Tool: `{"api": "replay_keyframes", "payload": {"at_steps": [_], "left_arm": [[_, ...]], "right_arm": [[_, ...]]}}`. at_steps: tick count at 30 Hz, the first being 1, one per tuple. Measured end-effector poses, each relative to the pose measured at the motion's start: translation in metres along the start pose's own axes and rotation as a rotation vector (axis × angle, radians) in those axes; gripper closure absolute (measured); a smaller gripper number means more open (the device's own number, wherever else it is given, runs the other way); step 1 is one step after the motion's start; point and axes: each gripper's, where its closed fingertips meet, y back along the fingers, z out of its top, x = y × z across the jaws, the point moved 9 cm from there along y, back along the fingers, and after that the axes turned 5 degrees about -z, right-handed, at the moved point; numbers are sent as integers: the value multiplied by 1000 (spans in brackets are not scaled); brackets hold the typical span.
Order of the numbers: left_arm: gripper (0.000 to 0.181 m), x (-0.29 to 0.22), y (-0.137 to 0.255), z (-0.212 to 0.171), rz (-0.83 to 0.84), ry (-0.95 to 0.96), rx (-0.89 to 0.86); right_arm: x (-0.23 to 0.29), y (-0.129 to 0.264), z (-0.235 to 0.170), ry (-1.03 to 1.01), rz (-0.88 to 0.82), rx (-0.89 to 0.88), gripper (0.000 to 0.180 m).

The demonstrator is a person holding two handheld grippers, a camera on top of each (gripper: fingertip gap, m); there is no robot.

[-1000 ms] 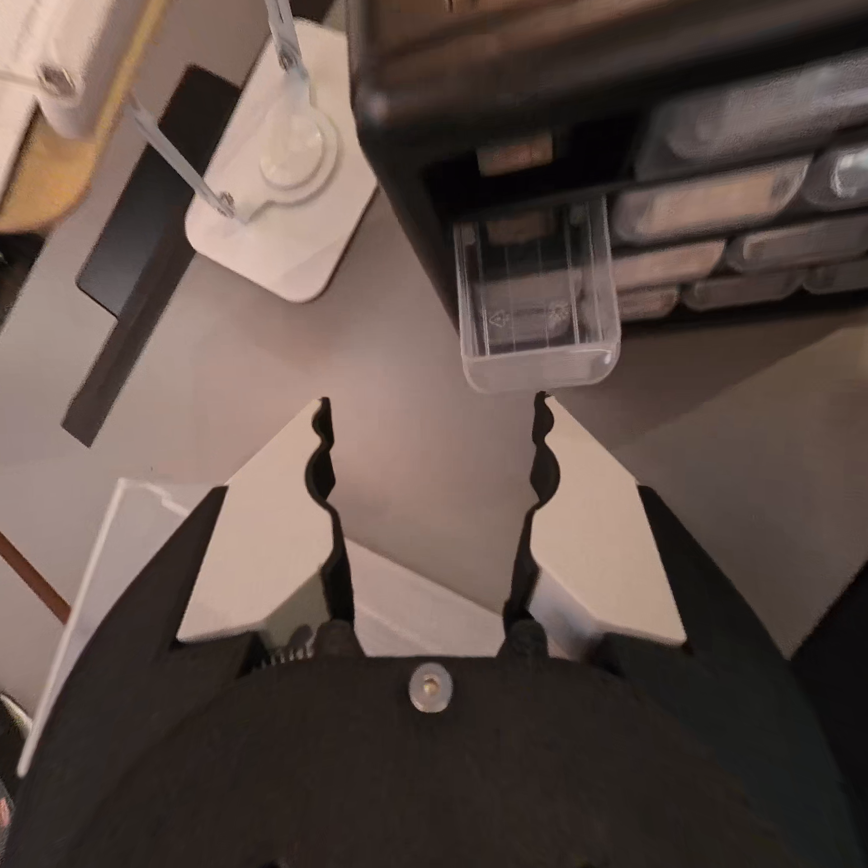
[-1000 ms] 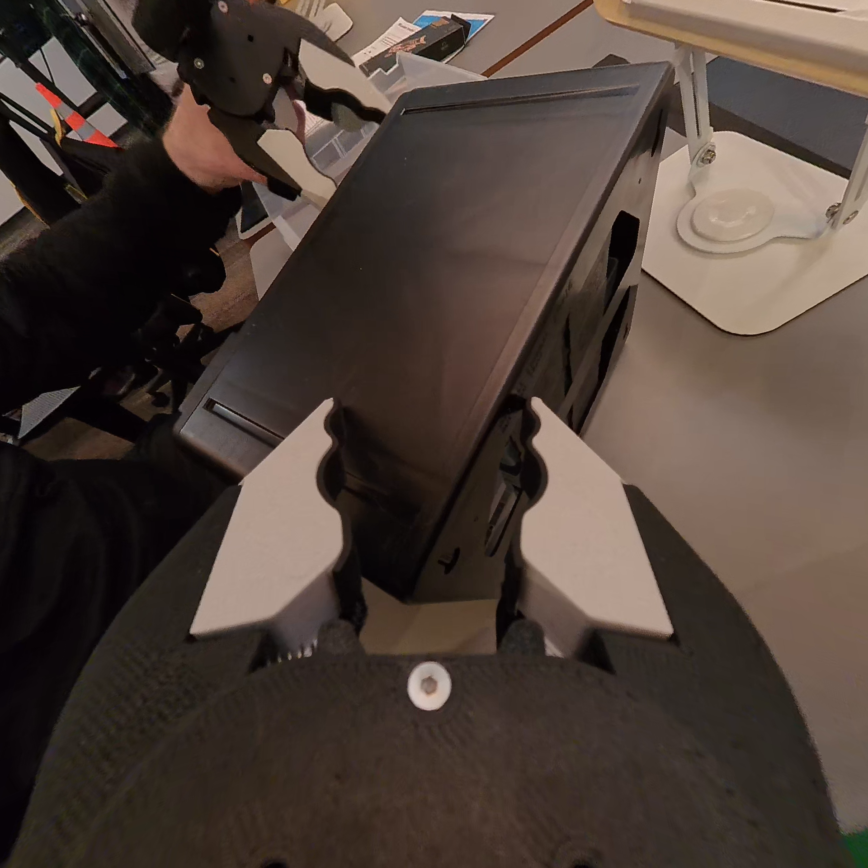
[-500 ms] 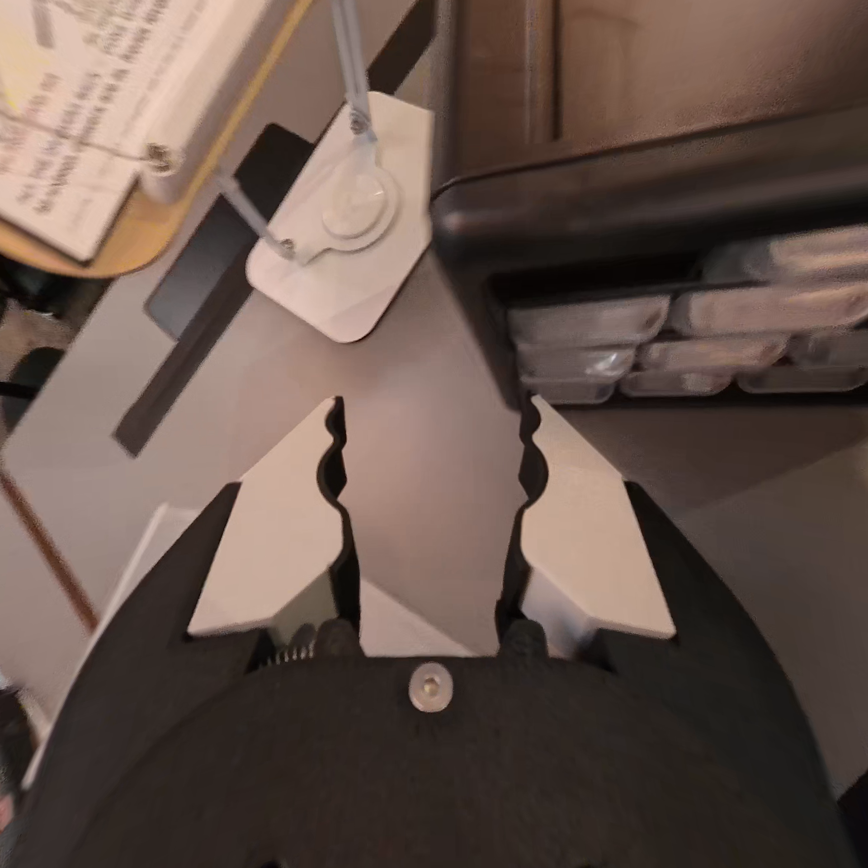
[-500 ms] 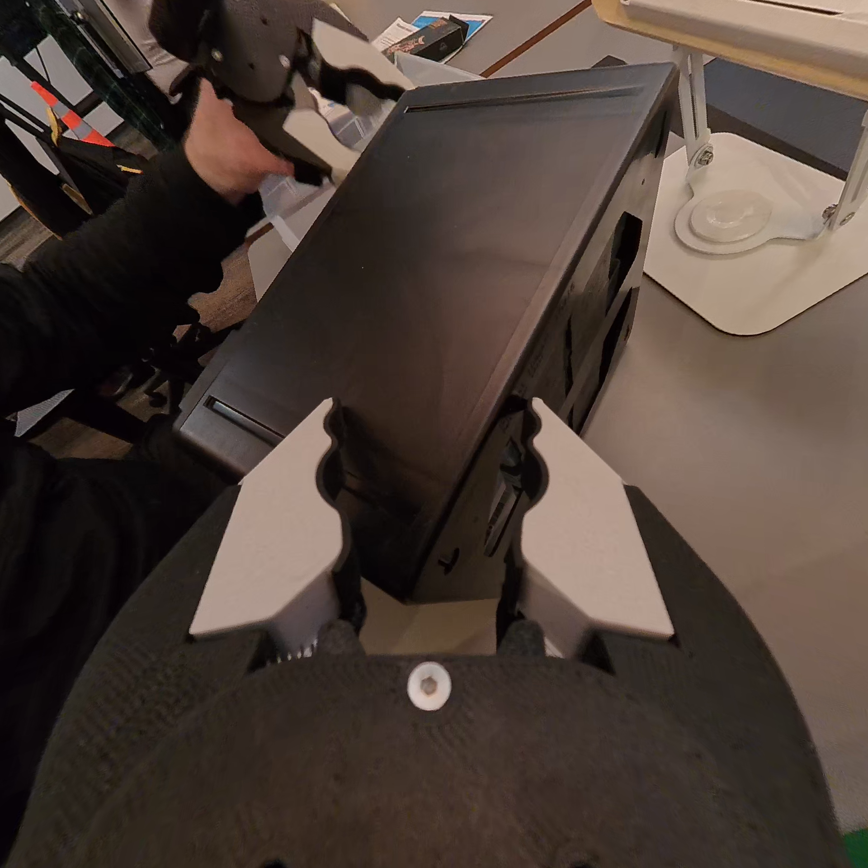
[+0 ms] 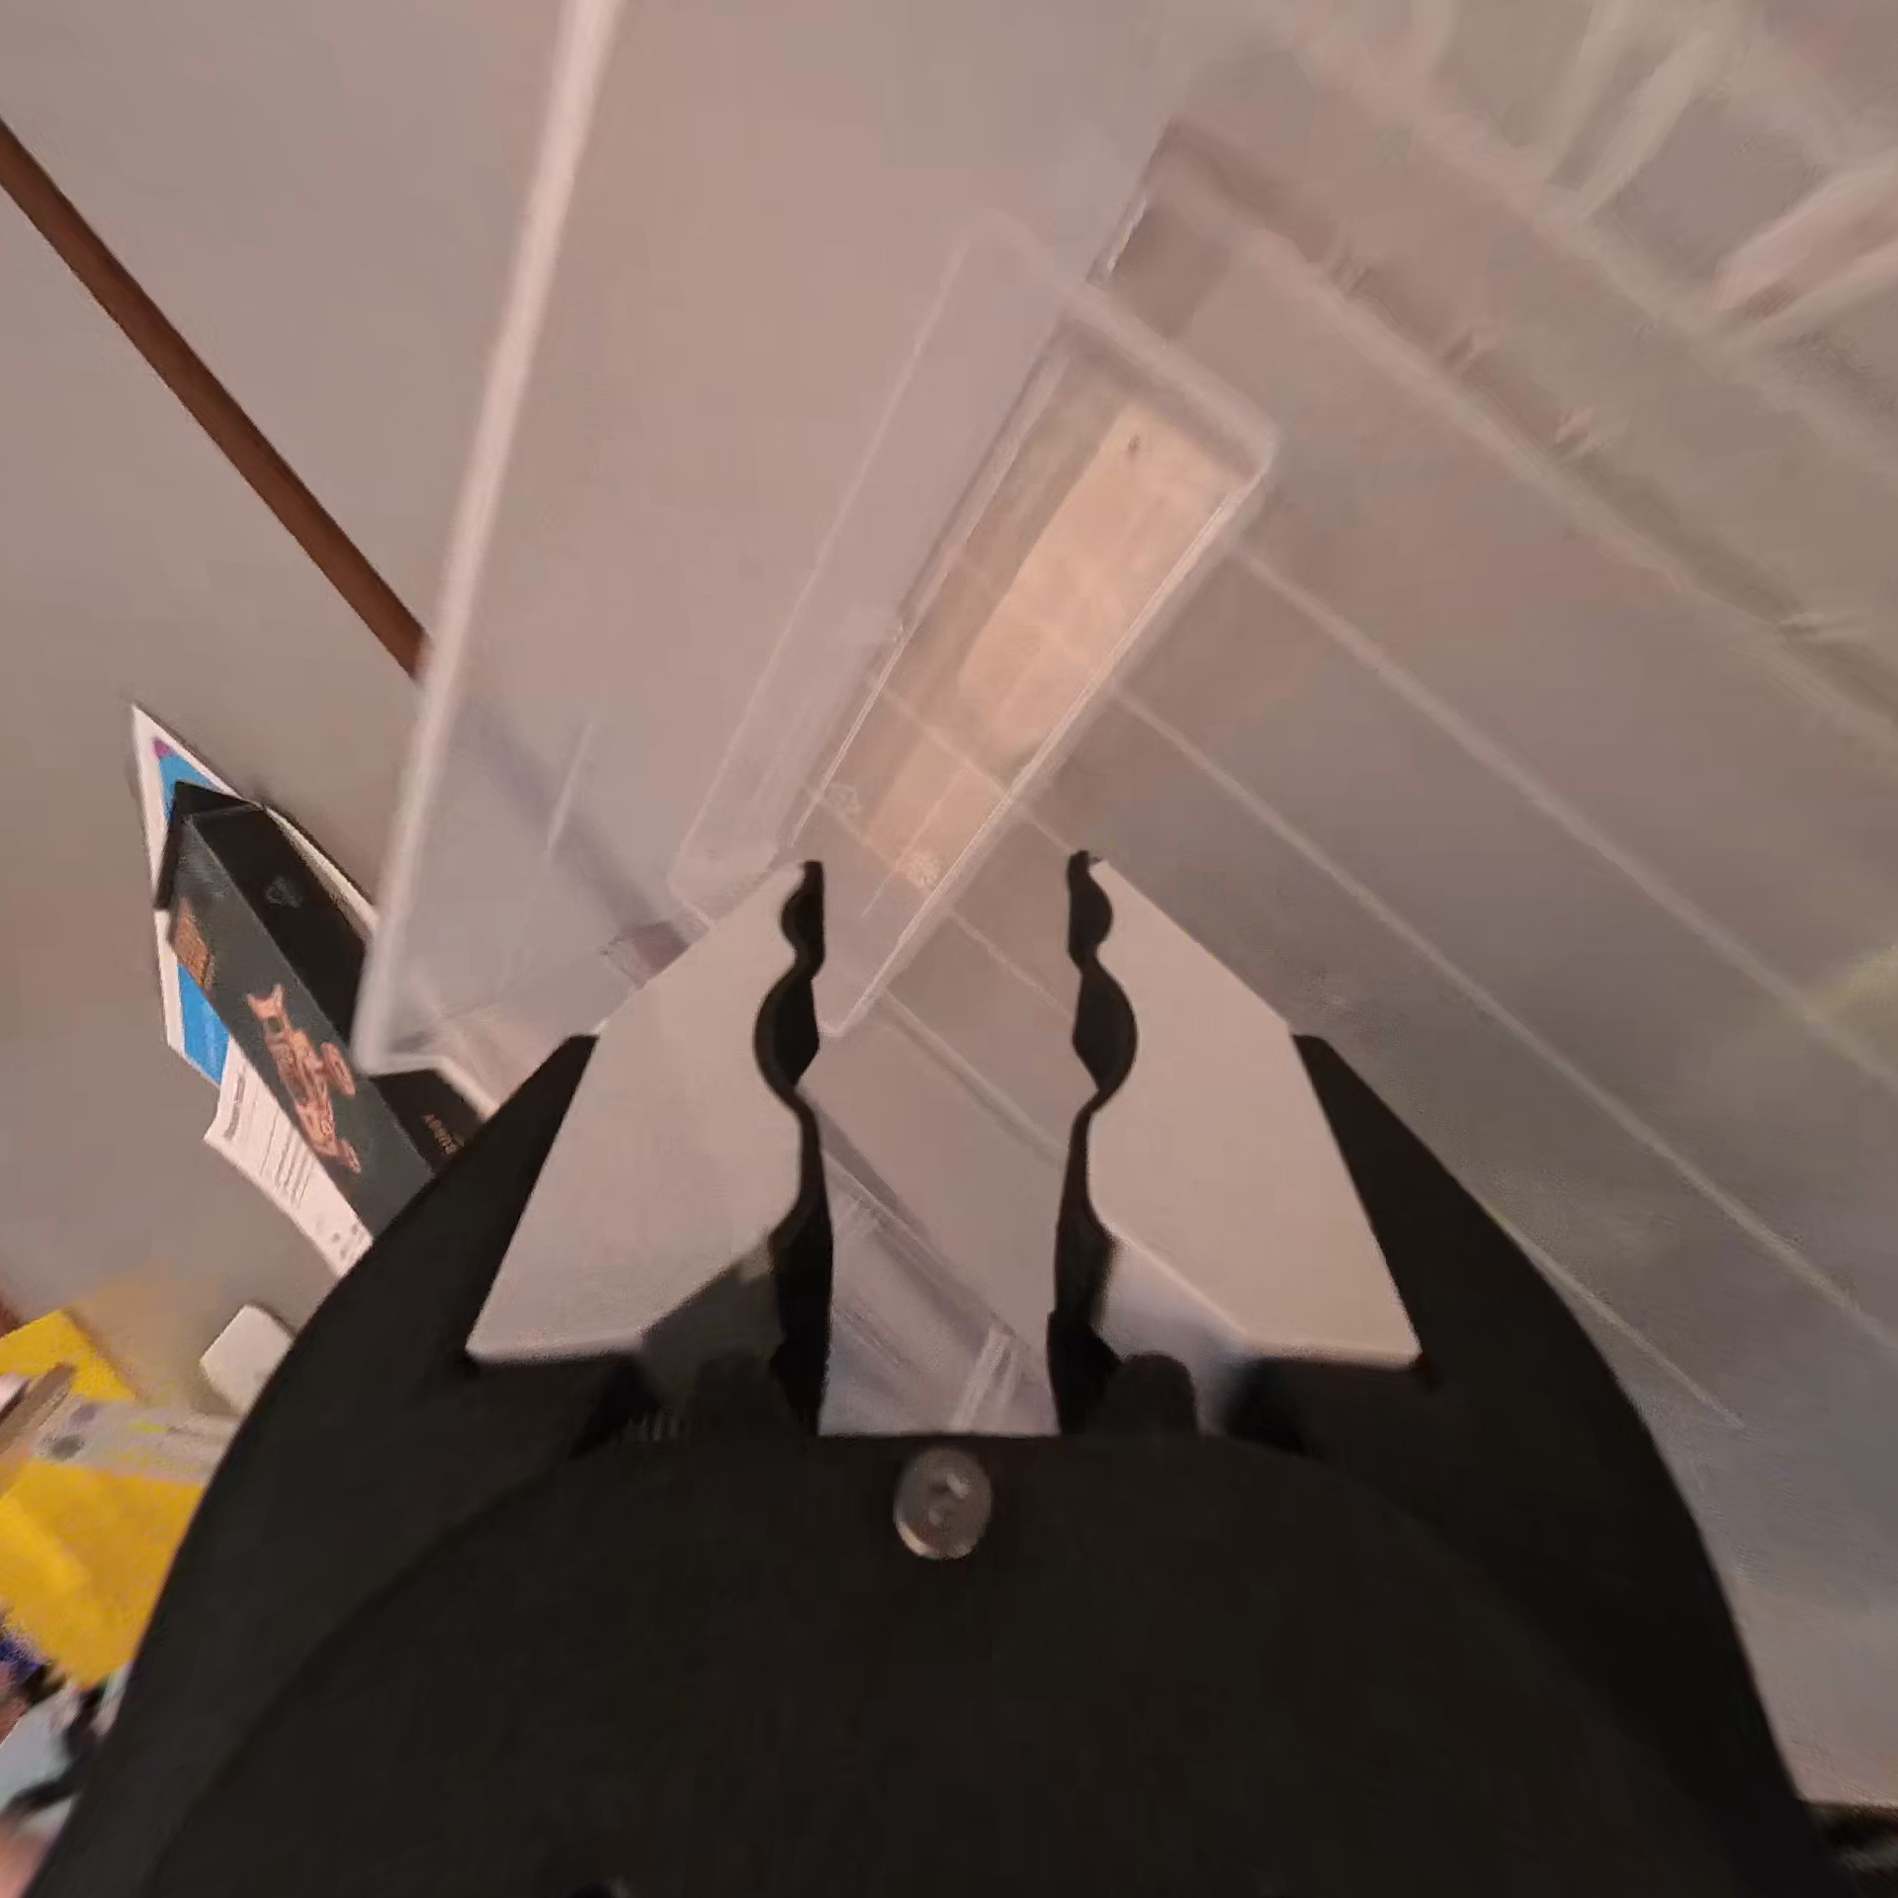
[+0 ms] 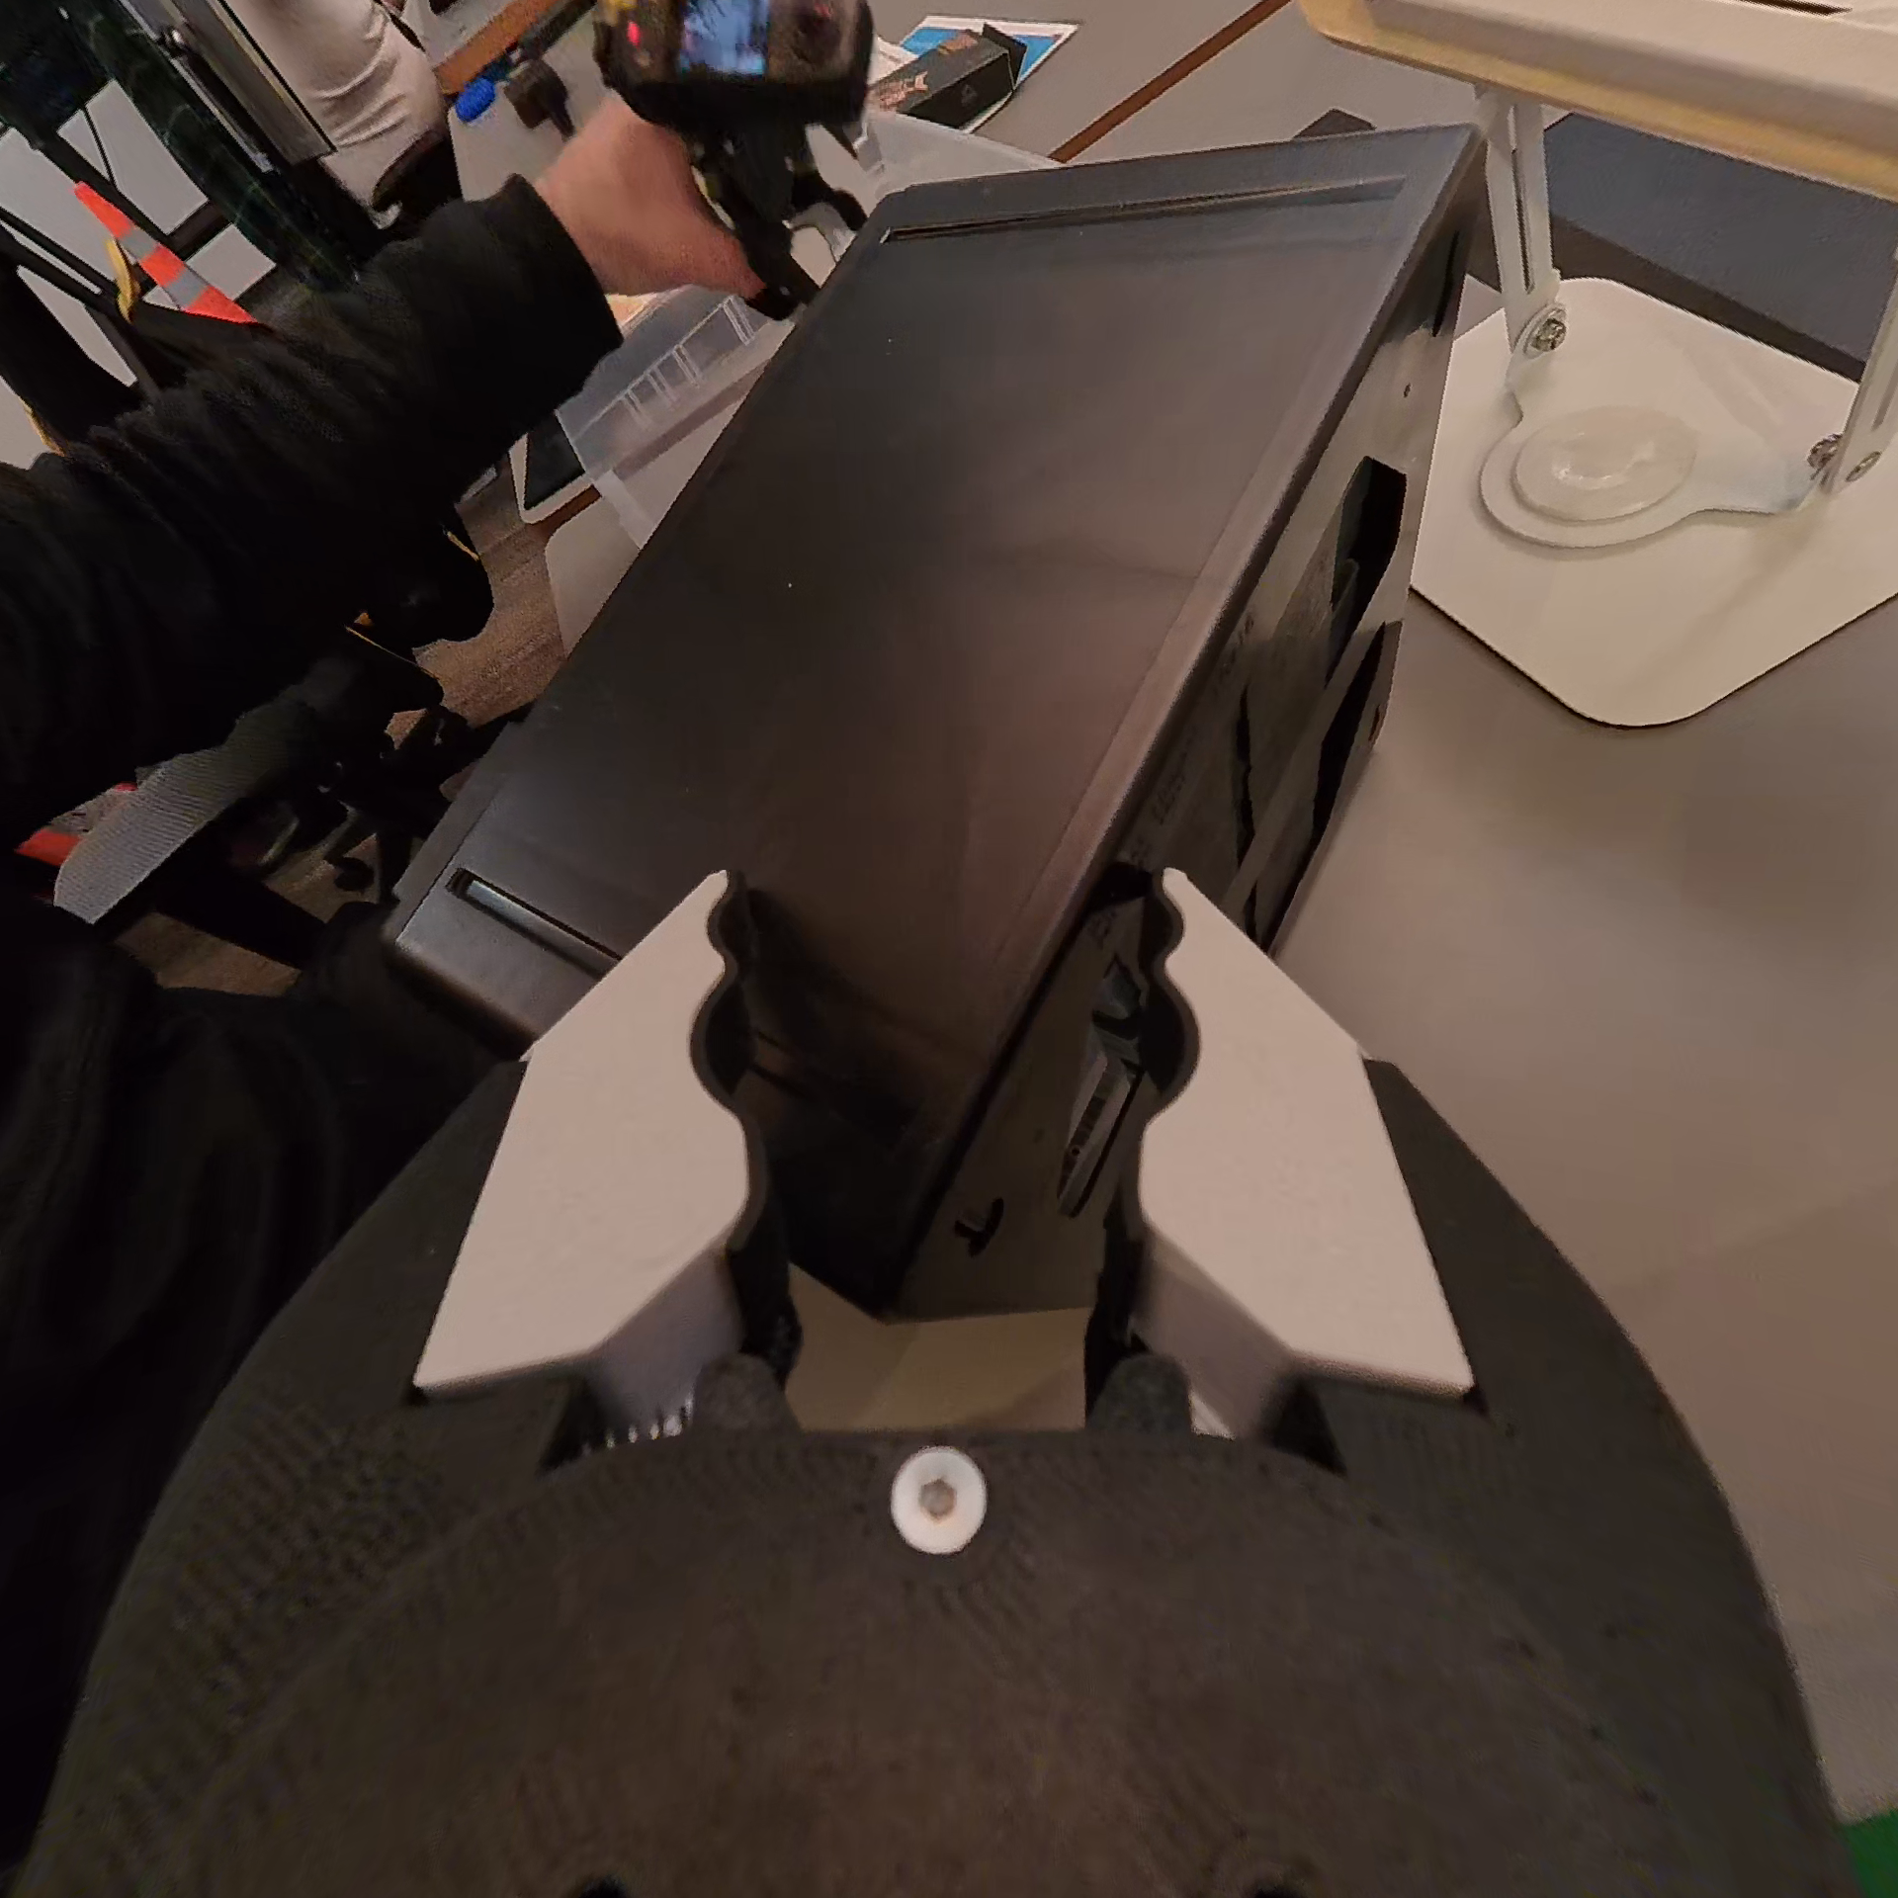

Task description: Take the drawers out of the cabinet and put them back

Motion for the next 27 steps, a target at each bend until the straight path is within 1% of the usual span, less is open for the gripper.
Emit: {"api": "replay_keyframes", "payload": {"at_steps": [2, 4, 8, 11, 15, 17, 19, 21, 24, 27], "left_arm": [[145, -1, -20, -1, -23, -19, 39], [165, -1, -30, -2, -47, -4, 39], [176, -6, -27, -3, -100, 41, 24], [181, -15, -2, -6, -64, 55, -13], [181, -38, 61, -6, -91, 118, -169], [181, -62, 100, -7, -97, 107, -225], [181, -98, 136, -6, -144, 87, -291], [181, -137, 159, -7, -171, 48, -292], [181, -194, 167, -8, -306, 32, -293], [181, -245, 154, -7, -404, -16, -270]], "right_arm": [[0, 0, 0, 0, -2, 2, 104], [0, 0, 0, 0, -3, 2, 104], [0, 0, 1, 1, -4, 4, 104], [0, -1, 1, 1, -2, 4, 104], [0, -1, 1, 3, 1, 1, 104], [0, -1, 0, 4, 1, 0, 104], [0, -1, 0, 5, 1, -1, 104], [0, -1, 0, 6, 1, 0, 104], [0, -1, 0, 7, 3, -2, 104], [0, 0, -1, 4, 9, -11, 103]]}}
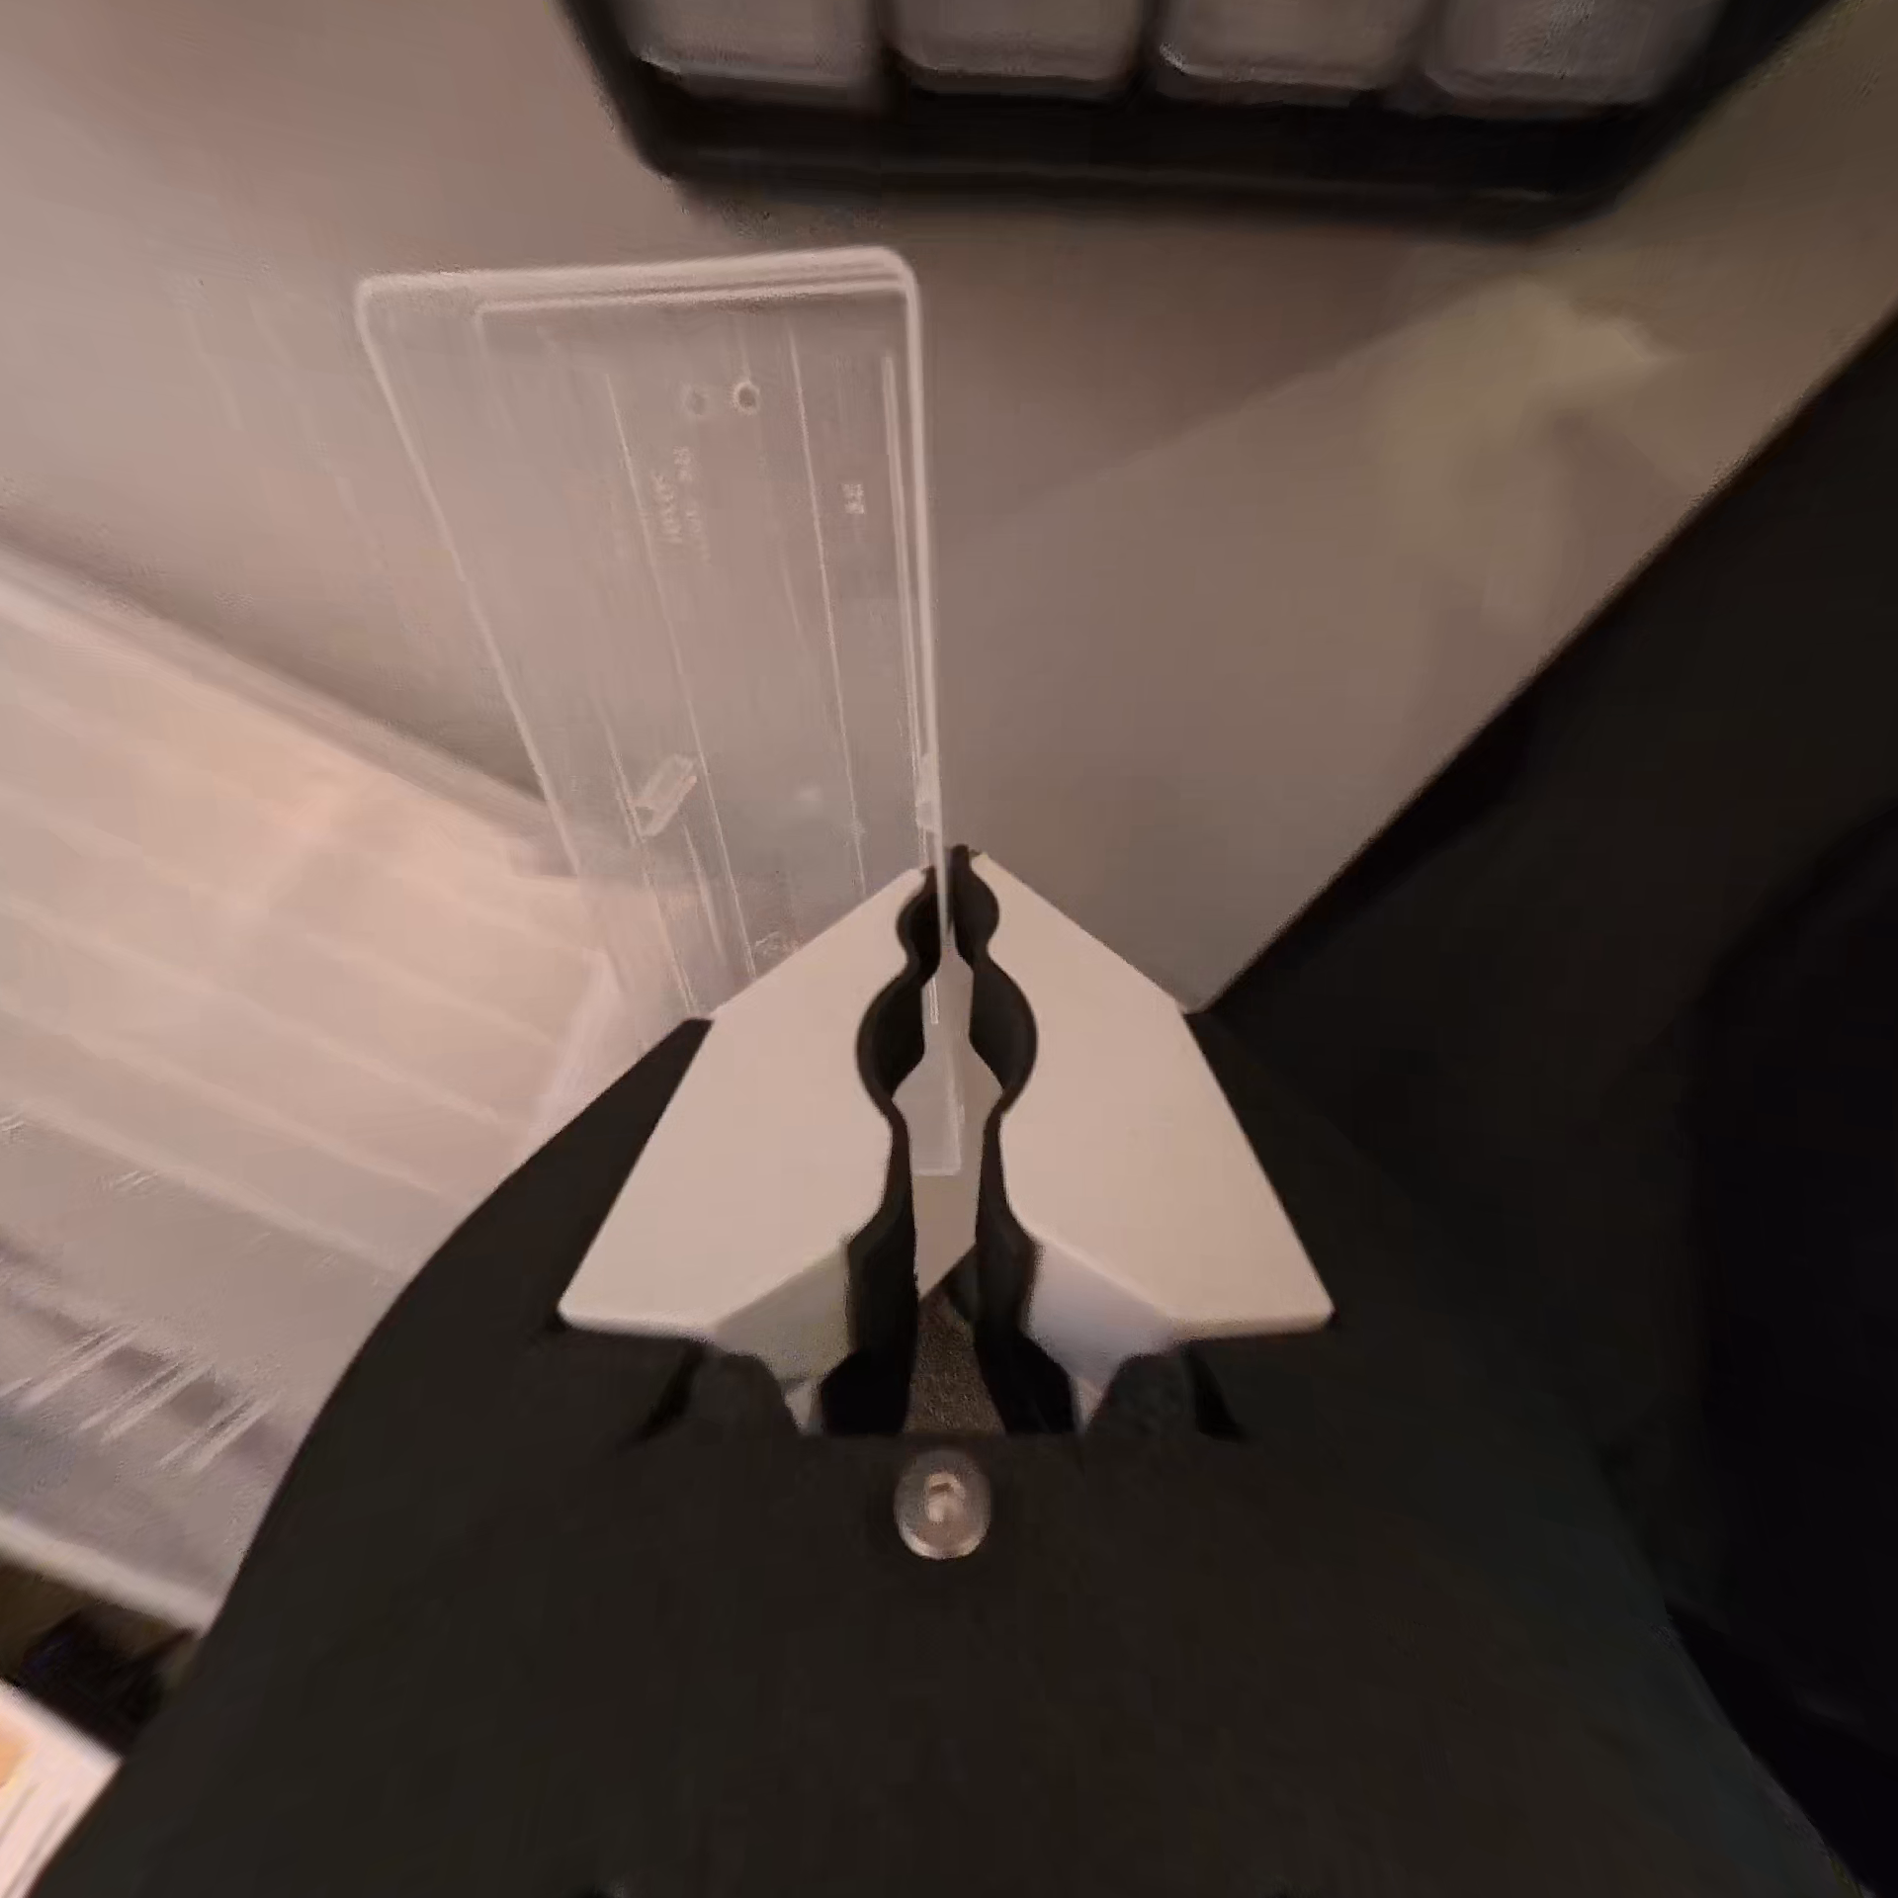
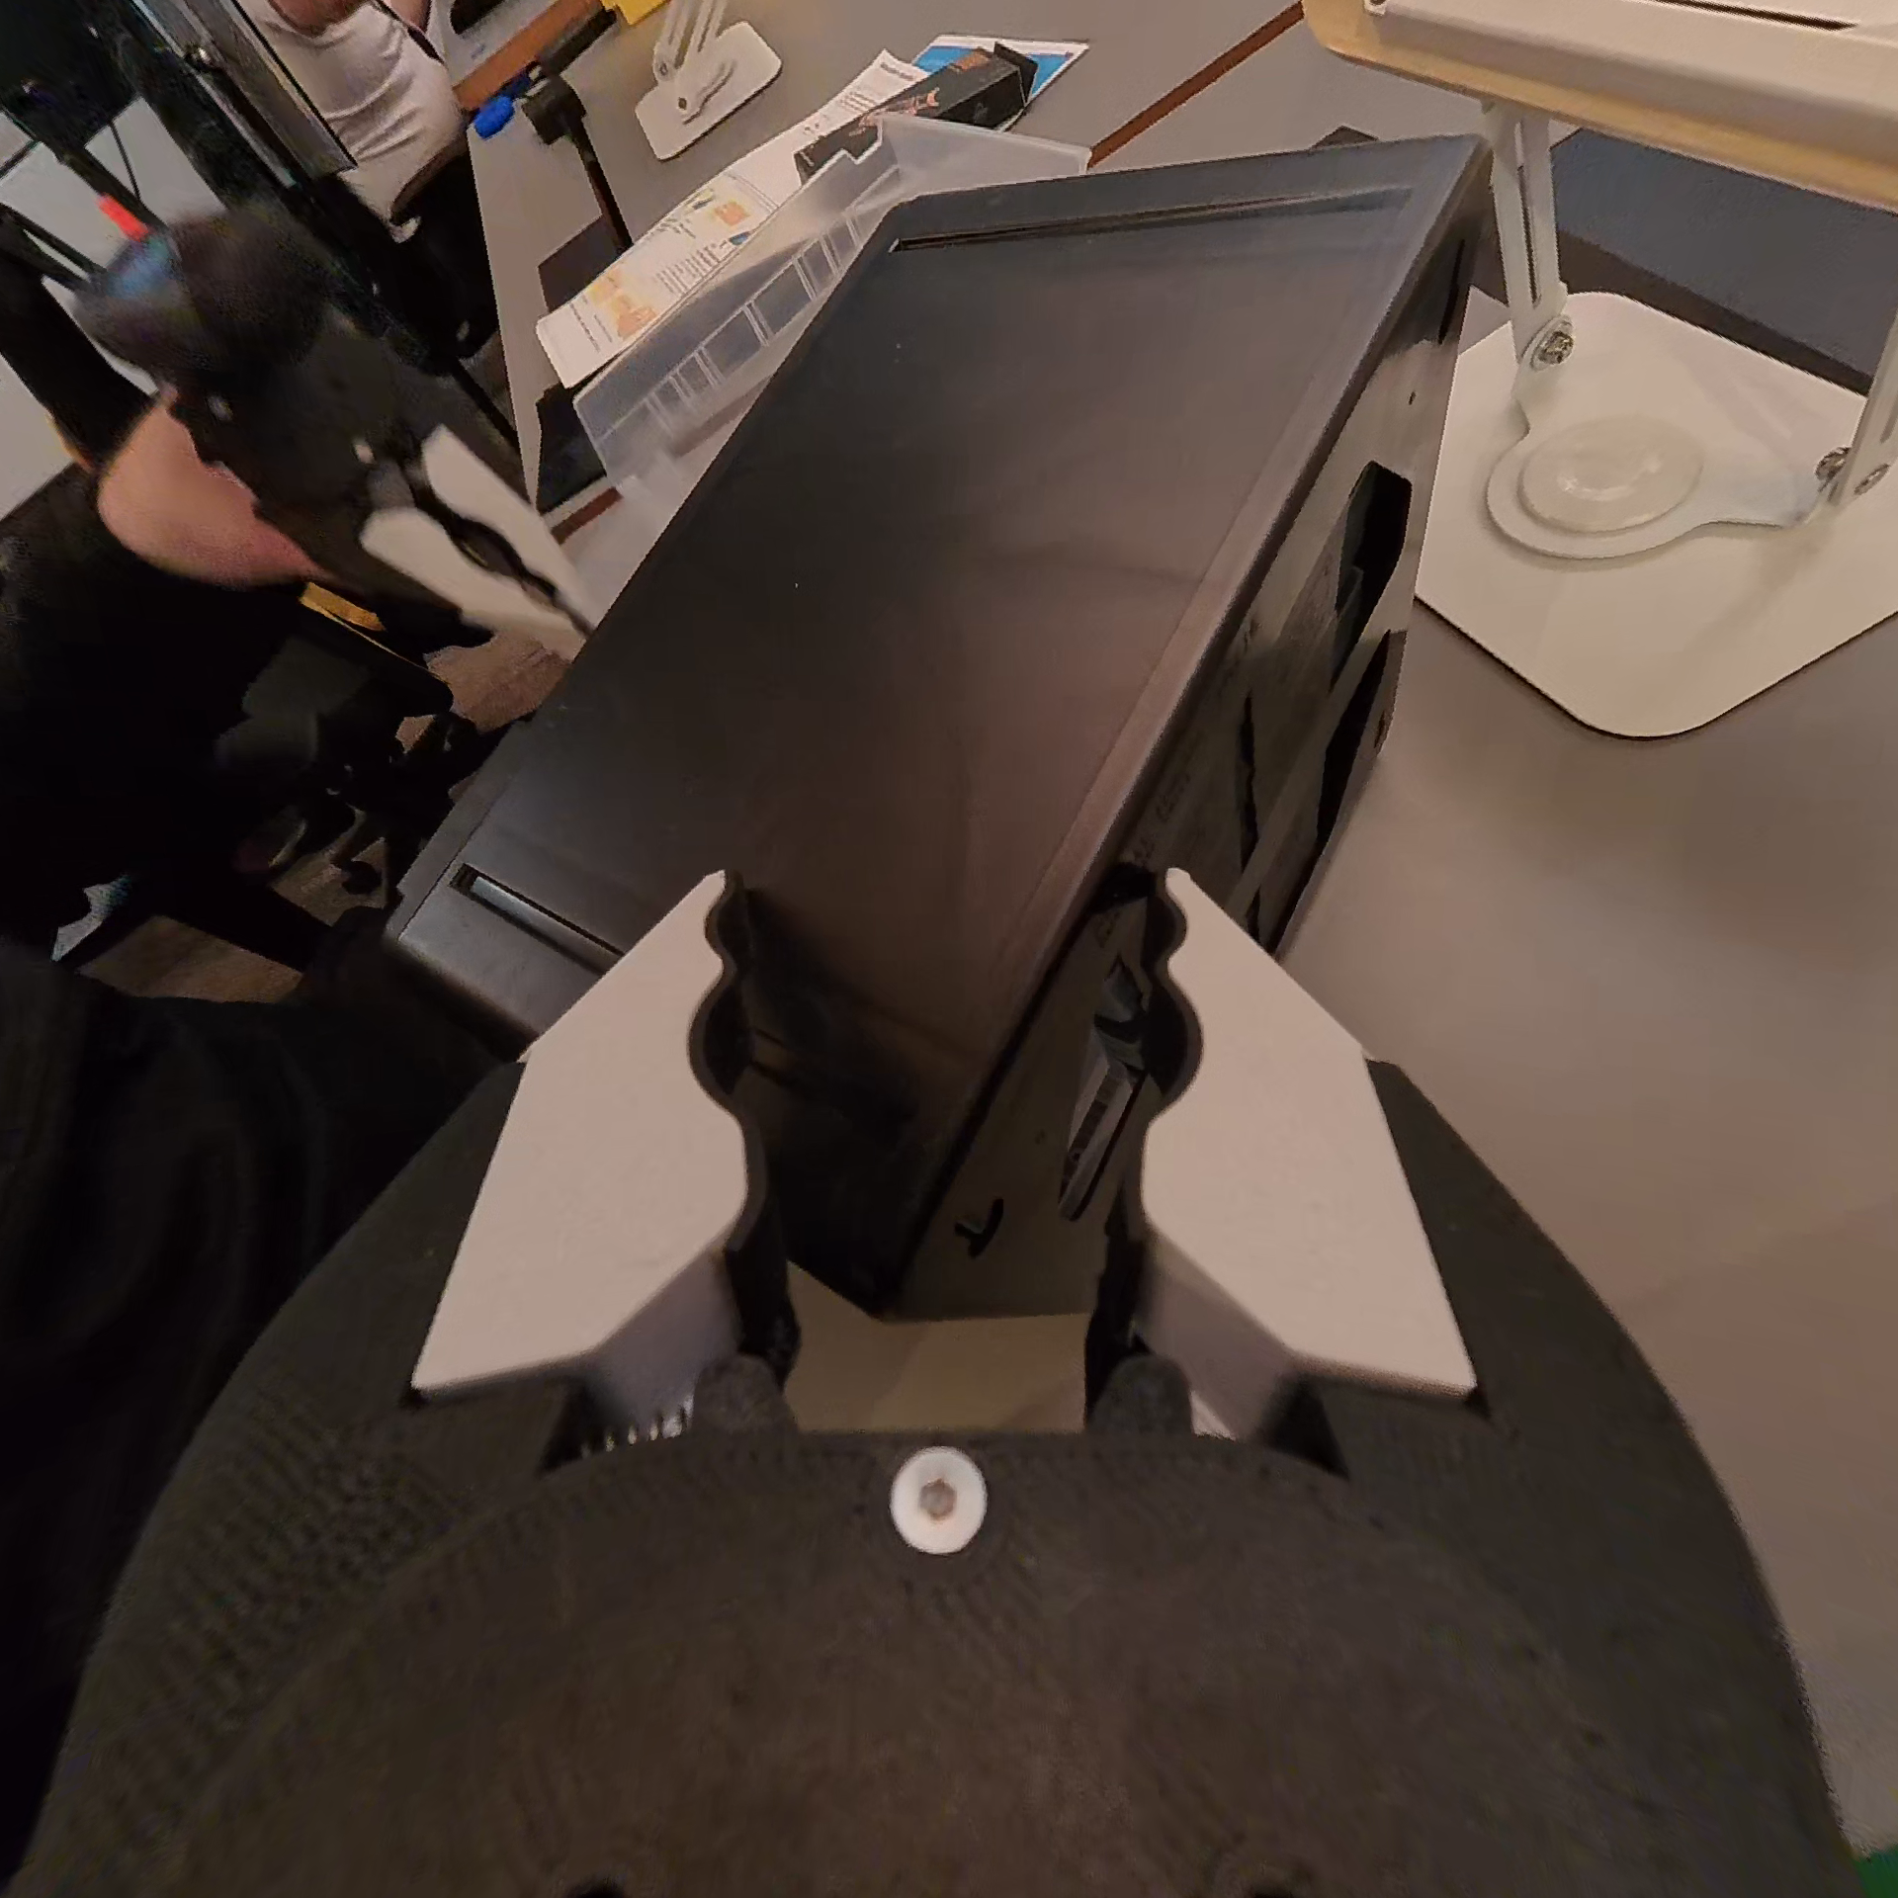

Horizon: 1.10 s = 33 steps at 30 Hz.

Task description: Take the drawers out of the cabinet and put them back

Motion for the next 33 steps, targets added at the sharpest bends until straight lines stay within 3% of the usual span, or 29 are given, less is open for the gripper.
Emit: {"api": "replay_keyframes", "payload": {"at_steps": [6, 10, 13, 16, 18, 21, 25, 27, 33], "left_arm": [[181, -30, -69, -12, -110, -14, 124], [174, -28, -85, -17, -82, -41, 142], [156, -31, -79, -21, -91, -67, 141], [136, -30, -60, -23, -76, -68, 31], [105, -20, -54, -25, -15, -72, -17], [87, -11, -59, -30, 35, -112, 7], [80, 0, -88, -50, 61, -135, 221], [114, 0, -89, -51, -27, -89, 184], [115, -3, -74, -41, -33, -57, 133]], "right_arm": [[0, 0, 0, 1, -2, -1, 103], [0, 0, 0, 2, -1, -1, 103], [0, 0, -1, 3, 2, -3, 103], [0, 0, -1, 5, 7, -5, 103], [-1, 0, -1, 6, 9, -4, 103], [-1, 0, -1, 7, 8, -4, 103], [0, 0, -1, 7, 4, -4, 103], [0, 0, -1, 8, 4, -3, 103], [-1, 0, -1, 8, 9, -6, 103]]}}
